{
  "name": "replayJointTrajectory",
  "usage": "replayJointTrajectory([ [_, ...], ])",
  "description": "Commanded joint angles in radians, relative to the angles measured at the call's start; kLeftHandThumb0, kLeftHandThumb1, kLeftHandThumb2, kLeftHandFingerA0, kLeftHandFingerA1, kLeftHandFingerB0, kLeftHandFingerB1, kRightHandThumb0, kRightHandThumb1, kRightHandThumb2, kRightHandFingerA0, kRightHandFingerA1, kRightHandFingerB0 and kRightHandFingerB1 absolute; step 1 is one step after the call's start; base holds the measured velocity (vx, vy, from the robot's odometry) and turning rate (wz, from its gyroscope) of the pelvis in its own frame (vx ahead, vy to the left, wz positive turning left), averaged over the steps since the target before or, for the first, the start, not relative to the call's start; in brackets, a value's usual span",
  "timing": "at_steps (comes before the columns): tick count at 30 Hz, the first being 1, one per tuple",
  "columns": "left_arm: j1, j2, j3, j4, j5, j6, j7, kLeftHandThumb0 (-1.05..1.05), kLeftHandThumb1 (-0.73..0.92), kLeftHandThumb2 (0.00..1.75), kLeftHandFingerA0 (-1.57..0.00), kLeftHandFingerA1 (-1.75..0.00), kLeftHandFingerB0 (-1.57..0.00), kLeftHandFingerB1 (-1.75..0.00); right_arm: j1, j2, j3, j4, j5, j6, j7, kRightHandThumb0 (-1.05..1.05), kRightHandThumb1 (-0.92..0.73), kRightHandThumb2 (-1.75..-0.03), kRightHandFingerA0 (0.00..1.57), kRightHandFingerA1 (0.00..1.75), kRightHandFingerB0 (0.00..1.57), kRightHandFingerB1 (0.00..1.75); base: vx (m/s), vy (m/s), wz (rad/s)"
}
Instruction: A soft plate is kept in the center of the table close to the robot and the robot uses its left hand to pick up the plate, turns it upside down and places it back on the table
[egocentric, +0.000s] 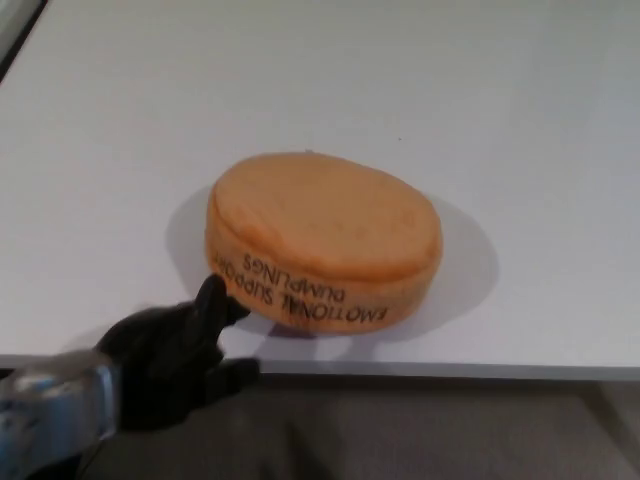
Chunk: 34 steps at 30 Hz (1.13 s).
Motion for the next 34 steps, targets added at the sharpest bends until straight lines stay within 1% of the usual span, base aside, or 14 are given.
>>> replayJointTrajectory([
  [1,0.115,0.076,0.067,-0.128,-0.092,0.095,-0.114,-1.05,0.71,1.16,0.00,-0.20,0.00,0.00,0.005,-0.009,-0.007,0.014,0.006,-0.001,0.014,-0.84,-0.75,-0.99,0.15,0.49,0.00,0.00,0.00,0.000,0.00],
  [6,0.231,0.081,0.095,-0.200,-0.059,-0.009,-0.187,-1.05,0.92,0.69,0.00,0.00,0.00,0.00,0.005,-0.014,-0.010,0.010,0.013,0.011,0.018,-0.98,-0.84,-1.12,0.16,0.52,0.00,0.00,0.00,0.000,0.00],
  [7,0.258,0.086,0.098,-0.211,-0.051,-0.032,-0.221,-1.04,0.71,1.18,0.00,-0.15,0.00,0.00,0.006,-0.013,-0.010,0.009,0.006,0.006,0.015,-0.86,-0.75,-0.99,0.16,0.50,0.00,0.01,0.00,0.000,0.00],
  [8,0.270,0.088,0.100,-0.217,-0.046,-0.042,-0.237,-1.04,0.71,1.18,0.00,-0.15,0.00,0.00,0.006,-0.013,-0.010,0.009,0.003,0.003,0.014,-0.86,-0.75,-0.99,0.16,0.50,0.00,0.01,0.00,0.000,0.00],
  [9,0.279,0.087,0.108,-0.221,-0.054,-0.036,-0.241,-1.05,0.92,0.68,0.00,0.00,0.00,0.00,0.005,-0.012,-0.008,0.018,0.001,-0.004,0.018,-0.98,-0.84,-1.13,0.16,0.51,0.00,0.00,0.00,0.000,0.00],
  [10,0.285,0.092,0.111,-0.226,-0.053,-0.036,-0.250,-1.05,0.70,1.18,0.00,-0.16,0.00,0.00,0.000,-0.011,-0.006,0.028,0.002,-0.010,0.023,-0.83,-0.92,-0.68,0.23,0.43,0.00,0.00,0.00,0.000,0.00],
  [15,0.323,0.100,0.124,-0.263,-0.037,-0.067,-0.285,-1.05,0.71,1.18,0.00,-0.13,0.00,0.00,-0.012,-0.012,-0.004,0.040,-0.005,-0.019,0.023,-0.83,-0.72,-0.95,0.17,0.49,0.00,0.00,0.00,0.000,0.00],
  [16,0.345,0.092,0.125,-0.283,-0.023,-0.098,-0.294,-1.04,0.74,1.20,0.00,-0.14,0.00,0.00,-0.014,-0.013,-0.005,0.043,-0.003,-0.019,0.027,-0.84,-0.92,-0.68,0.24,0.43,0.00,0.00,0.00,0.000,0.00],
  [17,0.388,0.084,0.095,-0.318,0.074,-0.212,-0.299,-0.99,0.75,1.20,-0.06,-0.27,-0.07,-0.06,-0.011,-0.015,-0.006,0.036,-0.001,-0.014,0.027,-0.95,-0.83,-1.12,0.24,0.56,0.00,0.02,0.00,0.000,0.00],
  [29,0.636,-0.101,-0.028,-0.206,0.549,-1.011,-0.248,-0.94,0.71,1.15,-0.04,-0.47,0.00,-0.23,-0.016,-0.011,-0.011,0.032,-0.010,-0.029,0.012,-0.78,-0.75,-1.10,0.21,0.54,0.00,0.17,0.00,0.000,0.00],
  [30,0.654,-0.127,-0.027,-0.180,0.550,-1.061,-0.261,-0.91,0.69,1.14,-0.11,-0.50,-0.01,-0.28,-0.013,-0.006,-0.014,0.031,-0.009,-0.029,0.006,-0.80,-0.92,-0.69,0.30,0.44,0.02,0.20,0.00,0.000,0.00],
  [31,0.672,-0.151,-0.026,-0.155,0.552,-1.111,-0.275,-0.92,0.68,1.14,-0.14,-0.51,0.00,-0.28,-0.016,0.001,-0.017,0.035,-0.004,-0.029,0.002,-0.82,-0.90,-0.68,0.35,0.46,0.11,0.23,0.00,0.000,0.00],
  [32,0.703,-0.192,-0.023,-0.110,0.553,-1.198,-0.296,-1.00,0.72,1.11,-0.09,-0.46,-0.08,-0.32,-0.020,0.013,-0.021,0.041,0.002,-0.035,-0.006,-0.83,-0.74,-1.08,0.27,0.54,0.06,0.35,0.00,0.000,0.00],
  [34,0.709,-0.201,-0.022,-0.101,0.554,-1.215,-0.299,-1.00,0.72,1.11,-0.09,-0.46,-0.08,-0.32,-0.021,0.015,-0.021,0.042,0.001,-0.039,-0.008,-0.83,-0.74,-1.08,0.27,0.54,0.06,0.35,0.00,0.000,0.00],
])
